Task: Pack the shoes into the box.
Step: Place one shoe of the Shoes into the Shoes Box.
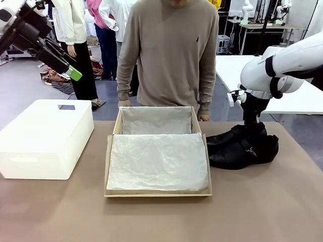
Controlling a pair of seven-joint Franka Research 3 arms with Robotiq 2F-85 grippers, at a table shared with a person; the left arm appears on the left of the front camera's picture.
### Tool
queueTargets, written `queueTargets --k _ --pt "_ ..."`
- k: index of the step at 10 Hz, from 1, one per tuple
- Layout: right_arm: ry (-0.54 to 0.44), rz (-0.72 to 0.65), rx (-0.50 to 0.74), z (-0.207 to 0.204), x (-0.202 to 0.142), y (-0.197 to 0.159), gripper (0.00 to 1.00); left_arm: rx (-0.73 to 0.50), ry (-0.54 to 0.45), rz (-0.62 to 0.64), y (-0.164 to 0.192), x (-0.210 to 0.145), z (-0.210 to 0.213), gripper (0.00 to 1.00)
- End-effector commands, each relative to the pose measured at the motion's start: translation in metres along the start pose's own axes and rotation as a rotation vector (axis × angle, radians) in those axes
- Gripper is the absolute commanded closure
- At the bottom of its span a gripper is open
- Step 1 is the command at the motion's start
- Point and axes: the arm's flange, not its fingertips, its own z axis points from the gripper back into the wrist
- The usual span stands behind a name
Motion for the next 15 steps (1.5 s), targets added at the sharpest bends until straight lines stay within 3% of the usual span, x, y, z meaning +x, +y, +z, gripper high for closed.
queueTargets --k 1,9,15 --pt "0.020 -0.021 0.000 0.009 0.006 0.000 1.00 -0.008 -0.010 0.005 0.000 0.000 0.001 0.00" --pt "-0.030 -0.147 -0.136 0.034 -0.006 0.002 1.00 -0.008 -0.010 0.005 0.000 0.000 0.001 0.00" --pt "-0.021 -0.250 -0.073 0.127 -0.002 0.023 1.00 -0.008 -0.010 0.005 0.000 0.000 0.001 0.00"
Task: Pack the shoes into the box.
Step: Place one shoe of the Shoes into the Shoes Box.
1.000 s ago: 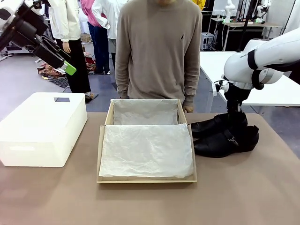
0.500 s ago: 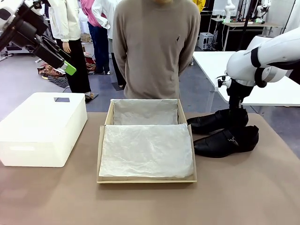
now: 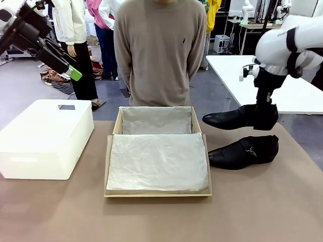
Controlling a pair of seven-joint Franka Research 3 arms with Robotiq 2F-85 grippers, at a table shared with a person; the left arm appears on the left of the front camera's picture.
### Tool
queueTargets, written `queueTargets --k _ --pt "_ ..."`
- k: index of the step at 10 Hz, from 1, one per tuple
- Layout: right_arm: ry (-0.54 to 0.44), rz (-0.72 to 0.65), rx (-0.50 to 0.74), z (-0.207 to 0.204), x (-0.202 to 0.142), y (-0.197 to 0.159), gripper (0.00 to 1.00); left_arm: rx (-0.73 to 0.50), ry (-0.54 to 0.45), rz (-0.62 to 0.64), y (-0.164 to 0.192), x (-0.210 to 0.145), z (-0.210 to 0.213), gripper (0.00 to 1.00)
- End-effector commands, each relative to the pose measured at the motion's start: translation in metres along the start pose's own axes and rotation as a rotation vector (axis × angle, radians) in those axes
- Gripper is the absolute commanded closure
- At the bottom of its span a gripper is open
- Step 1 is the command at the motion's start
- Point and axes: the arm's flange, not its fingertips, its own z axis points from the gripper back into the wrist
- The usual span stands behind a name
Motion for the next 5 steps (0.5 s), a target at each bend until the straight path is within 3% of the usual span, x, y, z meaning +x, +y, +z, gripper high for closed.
queueTargets --k 1,5 --pt "-0.004 -0.040 0.024 0.037 0.013 0.010 1.00 -0.008 -0.010 0.005 0.000 0.000 0.001 0.00" --pt "0.035 -0.046 0.012 0.094 0.055 0.040 1.00 -0.008 -0.010 0.005 0.000 0.000 0.001 0.00"
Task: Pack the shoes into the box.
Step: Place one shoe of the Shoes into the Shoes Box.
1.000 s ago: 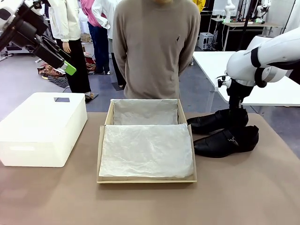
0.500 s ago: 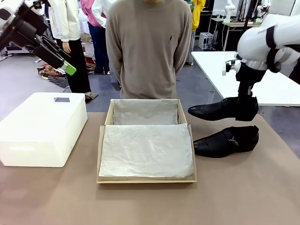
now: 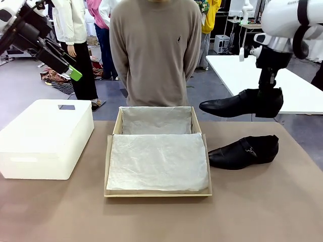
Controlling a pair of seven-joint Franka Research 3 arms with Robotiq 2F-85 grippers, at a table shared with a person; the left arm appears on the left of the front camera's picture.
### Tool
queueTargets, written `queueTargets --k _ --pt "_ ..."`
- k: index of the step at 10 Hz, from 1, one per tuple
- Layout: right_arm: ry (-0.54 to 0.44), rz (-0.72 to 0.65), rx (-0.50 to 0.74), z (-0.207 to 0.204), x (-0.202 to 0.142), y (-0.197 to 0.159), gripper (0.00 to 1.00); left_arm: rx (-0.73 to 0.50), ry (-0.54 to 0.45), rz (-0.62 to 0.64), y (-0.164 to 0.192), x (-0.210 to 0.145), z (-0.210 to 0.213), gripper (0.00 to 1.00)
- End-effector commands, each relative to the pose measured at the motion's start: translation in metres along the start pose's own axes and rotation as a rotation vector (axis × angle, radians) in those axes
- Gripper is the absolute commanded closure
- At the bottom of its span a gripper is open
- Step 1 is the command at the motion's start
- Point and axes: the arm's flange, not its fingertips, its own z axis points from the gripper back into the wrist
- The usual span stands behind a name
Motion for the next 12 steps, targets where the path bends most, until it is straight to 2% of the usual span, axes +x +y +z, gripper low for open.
queueTargets --k 1,7,9,12 --pt "0.015 -0.023 0.000 0.012 0.034 0.004 1.00 -0.009 -0.010 0.005 0.000 0.000 0.001 0.00" --pt "0.081 0.074 0.025 0.023 0.159 0.020 1.00 -0.009 -0.010 0.005 0.000 0.000 0.001 0.00" --pt "0.079 0.085 0.047 0.019 0.176 0.017 1.00 -0.009 -0.010 0.005 0.000 0.000 0.001 0.00" --pt "0.053 0.110 0.046 0.008 0.169 0.030 1.00 -0.009 -0.010 0.005 0.000 0.000 0.001 0.00"
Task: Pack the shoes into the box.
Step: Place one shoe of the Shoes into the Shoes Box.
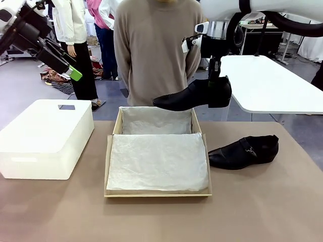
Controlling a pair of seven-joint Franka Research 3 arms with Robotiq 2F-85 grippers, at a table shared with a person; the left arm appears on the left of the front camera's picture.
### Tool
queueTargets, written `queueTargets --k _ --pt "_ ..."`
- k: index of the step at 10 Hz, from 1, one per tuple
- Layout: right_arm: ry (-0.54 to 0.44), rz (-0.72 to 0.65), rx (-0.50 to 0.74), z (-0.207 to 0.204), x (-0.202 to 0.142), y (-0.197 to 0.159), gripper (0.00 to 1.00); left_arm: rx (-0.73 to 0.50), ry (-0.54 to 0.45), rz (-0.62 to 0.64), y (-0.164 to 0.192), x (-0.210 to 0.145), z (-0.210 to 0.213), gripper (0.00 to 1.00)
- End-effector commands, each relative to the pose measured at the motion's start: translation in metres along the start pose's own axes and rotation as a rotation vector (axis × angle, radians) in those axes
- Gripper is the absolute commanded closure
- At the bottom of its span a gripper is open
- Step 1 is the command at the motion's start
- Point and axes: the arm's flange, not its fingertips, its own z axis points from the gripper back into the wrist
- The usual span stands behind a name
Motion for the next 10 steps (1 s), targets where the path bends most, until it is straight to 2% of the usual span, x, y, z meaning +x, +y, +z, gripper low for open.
queueTargets --k 1,4,5,7,10 --pt "-0.004 -0.002 -0.018 0.004 -0.003 0.005 1.00 -0.009 -0.011 0.006 0.000 0.000 0.001 0.00" --pt "-0.001 0.000 -0.002 0.001 0.000 0.000 1.00 -0.009 -0.011 0.006 0.000 0.000 0.001 0.00" --pt "-0.042 -0.010 0.000 -0.006 0.004 -0.001 1.00 -0.009 -0.011 0.006 0.000 0.000 0.001 0.00" --pt "-0.097 -0.009 -0.017 -0.016 0.032 -0.009 1.00 -0.009 -0.011 0.006 0.000 0.000 0.001 0.00" --pt "-0.103 0.006 -0.003 -0.037 0.067 -0.021 1.00 -0.009 -0.011 0.006 0.000 0.000 0.001 0.00"
